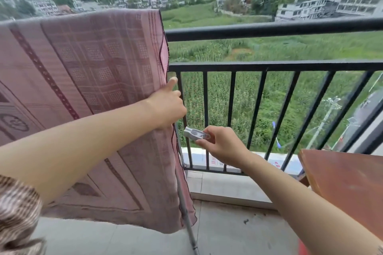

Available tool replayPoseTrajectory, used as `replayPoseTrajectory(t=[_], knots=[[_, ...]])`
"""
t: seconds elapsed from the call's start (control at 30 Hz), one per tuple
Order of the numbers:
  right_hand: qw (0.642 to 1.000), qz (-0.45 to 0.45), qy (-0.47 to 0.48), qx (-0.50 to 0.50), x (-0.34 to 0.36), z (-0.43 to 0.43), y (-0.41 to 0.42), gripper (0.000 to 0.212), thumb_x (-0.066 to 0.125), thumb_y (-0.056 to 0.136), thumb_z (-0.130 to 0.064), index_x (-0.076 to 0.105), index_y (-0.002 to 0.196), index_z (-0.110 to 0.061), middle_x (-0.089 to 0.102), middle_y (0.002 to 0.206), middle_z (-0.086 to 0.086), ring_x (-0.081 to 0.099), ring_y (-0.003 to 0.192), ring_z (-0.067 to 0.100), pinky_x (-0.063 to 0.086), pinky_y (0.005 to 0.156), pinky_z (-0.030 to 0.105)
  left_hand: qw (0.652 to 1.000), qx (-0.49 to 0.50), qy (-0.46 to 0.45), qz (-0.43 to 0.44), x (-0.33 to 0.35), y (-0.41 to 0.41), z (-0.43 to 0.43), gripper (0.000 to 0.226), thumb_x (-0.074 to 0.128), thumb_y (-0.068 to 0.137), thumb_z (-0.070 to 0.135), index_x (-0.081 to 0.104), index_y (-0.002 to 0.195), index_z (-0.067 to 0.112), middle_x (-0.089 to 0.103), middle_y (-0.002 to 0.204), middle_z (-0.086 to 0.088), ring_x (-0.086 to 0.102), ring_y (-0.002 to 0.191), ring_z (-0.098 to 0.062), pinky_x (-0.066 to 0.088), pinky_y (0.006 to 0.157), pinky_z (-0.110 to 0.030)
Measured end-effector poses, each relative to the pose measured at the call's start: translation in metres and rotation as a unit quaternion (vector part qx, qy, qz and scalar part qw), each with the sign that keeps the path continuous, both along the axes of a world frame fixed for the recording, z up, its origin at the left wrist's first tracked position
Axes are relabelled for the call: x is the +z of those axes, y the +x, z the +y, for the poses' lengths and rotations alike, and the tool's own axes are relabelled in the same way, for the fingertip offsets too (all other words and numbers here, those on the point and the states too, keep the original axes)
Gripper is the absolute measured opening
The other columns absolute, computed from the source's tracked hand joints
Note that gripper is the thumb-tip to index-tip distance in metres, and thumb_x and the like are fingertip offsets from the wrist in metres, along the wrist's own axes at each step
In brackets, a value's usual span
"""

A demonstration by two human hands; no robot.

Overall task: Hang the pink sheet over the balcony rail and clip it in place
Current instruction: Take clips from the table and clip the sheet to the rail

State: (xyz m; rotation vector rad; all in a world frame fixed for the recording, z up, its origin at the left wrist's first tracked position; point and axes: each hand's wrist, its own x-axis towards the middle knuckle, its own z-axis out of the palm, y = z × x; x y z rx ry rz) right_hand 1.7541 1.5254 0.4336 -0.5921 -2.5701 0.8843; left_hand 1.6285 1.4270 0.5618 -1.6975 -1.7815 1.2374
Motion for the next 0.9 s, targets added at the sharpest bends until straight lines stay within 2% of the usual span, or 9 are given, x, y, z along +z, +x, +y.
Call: replayPoseTrajectory(t=[0.1,0.23,0.3,0.5,0.57,0.67,0.77,0.83,0.9], knots=[[0.999,0.002,0.026,0.022,0.01,0.004,-0.001,0.027,0.066,0.087,-0.036,0.058,0.076,-0.013,0.052,0.058,0.0,0.039,0.049,0.012,0.031,0.049,0.029,1.0,-0.008,0.016,-0.023,-0.001,-0.002,0.0,0.017,0.055,0.085,0.006,0.064,0.092,0.019,0.063,0.091,0.005,0.053,0.101,-0.022,0.012,0.11,-0.054],[0.998,-0.011,0.047,0.05,0.019,0.002,-0.006,0.036,0.068,0.086,-0.034,0.056,0.066,-0.007,0.054,0.057,0.009,0.037,0.049,0.015,0.031,0.048,0.029,0.998,-0.019,0.045,-0.048,-0.007,-0.01,0.002,0.019,0.054,0.083,0.005,0.06,0.082,0.023,0.064,0.092,0.006,0.052,0.099,-0.02,0.013,0.108,-0.053],[0.998,-0.013,0.04,0.057,0.02,0.0,-0.01,0.038,0.069,0.085,-0.034,0.054,0.061,-0.009,0.048,0.052,0.004,0.033,0.046,0.012,0.028,0.046,0.028,0.997,-0.023,0.053,-0.053,-0.009,-0.011,0.003,0.02,0.052,0.084,0.005,0.052,0.076,0.023,0.064,0.091,0.005,0.052,0.099,-0.021,0.013,0.108,-0.052],[0.998,0.009,0.035,0.056,0.019,-0.011,-0.029,0.041,0.069,0.085,-0.034,0.061,0.066,0.001,0.046,0.052,0.004,0.031,0.045,0.013,0.027,0.045,0.029,0.996,-0.027,0.065,-0.054,-0.012,-0.014,0.001,0.018,0.053,0.086,0.008,0.064,0.088,0.022,0.063,0.09,0.007,0.053,0.099,-0.02,0.013,0.108,-0.051],[0.998,0.012,0.032,0.052,0.019,-0.013,-0.034,0.041,0.069,0.085,-0.033,0.054,0.06,-0.005,0.044,0.051,0.0,0.032,0.046,0.014,0.027,0.047,0.029,0.995,-0.03,0.068,-0.059,-0.012,-0.013,0.0,0.016,0.054,0.087,0.011,0.065,0.091,0.022,0.063,0.092,0.007,0.053,0.1,-0.02,0.013,0.108,-0.052],[0.999,0.022,0.01,0.042,0.016,-0.015,-0.035,0.04,0.069,0.085,-0.032,0.042,0.056,-0.028,0.044,0.053,-0.01,0.037,0.048,0.004,0.03,0.048,0.025,0.994,-0.034,0.082,-0.065,-0.013,-0.012,-0.001,0.011,0.056,0.088,0.018,0.064,0.093,0.023,0.063,0.094,0.007,0.054,0.101,-0.019,0.014,0.108,-0.052],[0.999,0.035,-0.025,0.026,0.012,-0.019,-0.032,0.019,0.07,0.083,-0.037,0.065,0.079,-0.02,0.065,0.074,-0.001,0.058,0.069,0.014,0.049,0.066,0.034,0.991,-0.037,0.097,-0.08,-0.015,-0.009,-0.003,0.012,0.054,0.089,0.018,0.064,0.094,0.023,0.062,0.095,0.008,0.054,0.103,-0.019,0.015,0.107,-0.052],[0.998,0.035,-0.055,0.001,0.011,-0.019,-0.028,0.044,0.073,0.079,-0.042,0.065,0.112,-0.014,0.069,0.101,0.002,0.062,0.09,0.017,0.051,0.081,0.034,0.989,-0.041,0.106,-0.092,-0.016,-0.004,-0.004,0.015,0.053,0.089,0.019,0.064,0.098,0.024,0.057,0.093,0.008,0.052,0.105,-0.019,0.015,0.107,-0.053],[0.995,0.038,-0.09,-0.024,0.005,-0.019,-0.019,0.061,0.077,0.074,-0.045,0.06,0.124,-0.015,0.066,0.109,-0.001,0.06,0.098,0.014,0.049,0.085,0.029,0.985,-0.055,0.118,-0.112,-0.019,0.001,-0.004,0.017,0.05,0.09,0.022,0.063,0.101,0.025,0.05,0.093,0.007,0.05,0.106,-0.018,0.015,0.107,-0.054]])
